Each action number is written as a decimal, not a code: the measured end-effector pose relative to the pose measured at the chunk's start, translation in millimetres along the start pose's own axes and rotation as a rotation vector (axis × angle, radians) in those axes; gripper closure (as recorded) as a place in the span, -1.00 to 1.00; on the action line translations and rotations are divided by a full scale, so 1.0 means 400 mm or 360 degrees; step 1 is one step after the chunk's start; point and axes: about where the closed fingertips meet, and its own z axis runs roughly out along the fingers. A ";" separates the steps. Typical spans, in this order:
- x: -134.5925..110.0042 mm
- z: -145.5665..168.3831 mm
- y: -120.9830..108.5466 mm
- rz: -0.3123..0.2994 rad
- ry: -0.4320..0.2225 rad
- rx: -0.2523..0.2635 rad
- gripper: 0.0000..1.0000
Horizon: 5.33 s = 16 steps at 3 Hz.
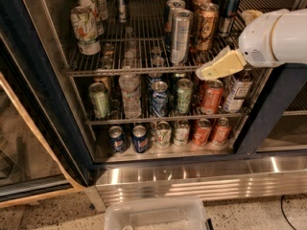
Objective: Pick orange can from top shelf of fridge
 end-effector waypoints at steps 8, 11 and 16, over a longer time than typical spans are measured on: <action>-0.080 0.144 -0.025 0.0236 -0.0287 0.0115 -1.00; -0.075 0.151 -0.039 0.0428 -0.0437 0.0274 -0.61; -0.026 0.099 -0.104 0.0661 -0.0699 0.0564 -0.48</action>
Offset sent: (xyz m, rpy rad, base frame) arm 0.0164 0.0137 -0.0078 0.0360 -0.0137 0.0103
